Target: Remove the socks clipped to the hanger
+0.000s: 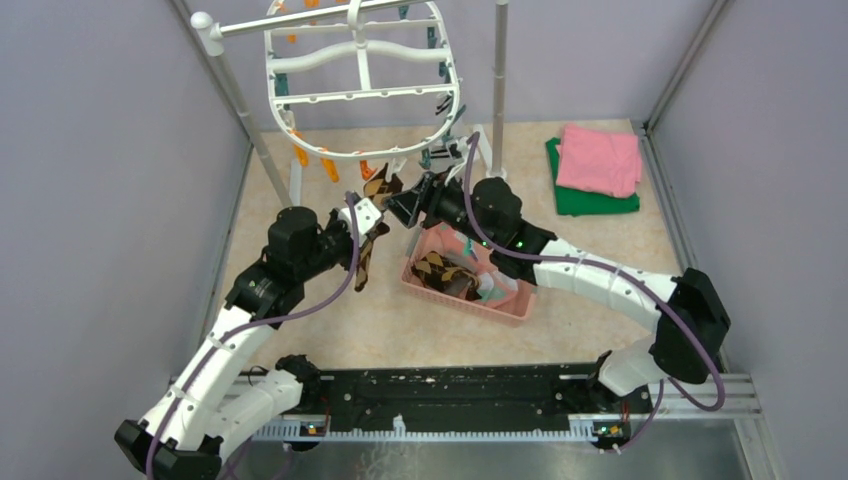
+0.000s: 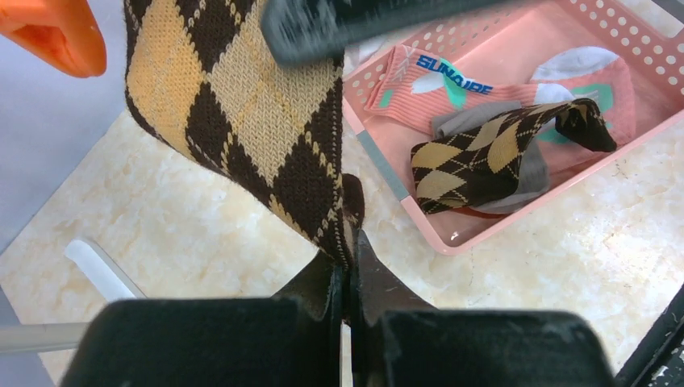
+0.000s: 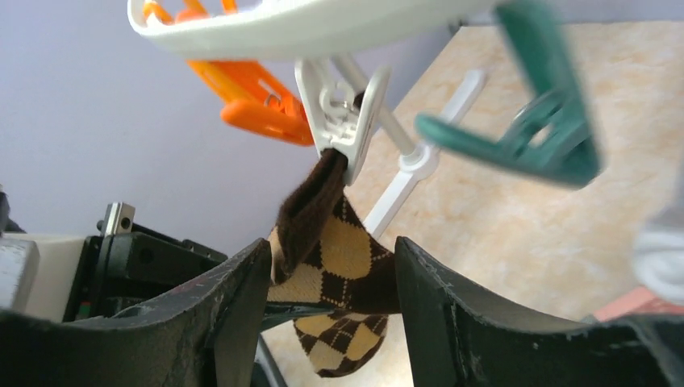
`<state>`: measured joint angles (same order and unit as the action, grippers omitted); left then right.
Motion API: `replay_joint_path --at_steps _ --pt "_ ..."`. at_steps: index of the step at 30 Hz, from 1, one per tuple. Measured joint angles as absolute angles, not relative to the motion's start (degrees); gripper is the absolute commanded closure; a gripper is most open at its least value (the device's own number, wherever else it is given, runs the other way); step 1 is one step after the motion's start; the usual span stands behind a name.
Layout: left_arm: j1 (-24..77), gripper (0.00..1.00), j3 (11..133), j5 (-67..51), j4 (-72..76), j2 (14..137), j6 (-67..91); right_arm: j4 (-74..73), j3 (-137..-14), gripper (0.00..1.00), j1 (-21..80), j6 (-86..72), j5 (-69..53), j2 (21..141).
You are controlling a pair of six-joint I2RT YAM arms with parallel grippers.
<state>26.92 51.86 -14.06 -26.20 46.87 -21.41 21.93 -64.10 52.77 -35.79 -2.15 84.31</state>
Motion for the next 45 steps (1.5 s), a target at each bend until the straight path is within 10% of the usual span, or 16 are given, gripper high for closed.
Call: replay_joint_path --at_steps 32,45 --pt "26.92 1.00 50.98 -14.31 -26.06 46.85 -23.73 12.84 -78.81 0.44 48.62 -34.96 -1.56 88.29" --pt "26.92 1.00 50.98 -14.57 -26.06 46.61 -23.73 16.45 -79.53 0.91 48.62 -35.16 -1.34 90.43"
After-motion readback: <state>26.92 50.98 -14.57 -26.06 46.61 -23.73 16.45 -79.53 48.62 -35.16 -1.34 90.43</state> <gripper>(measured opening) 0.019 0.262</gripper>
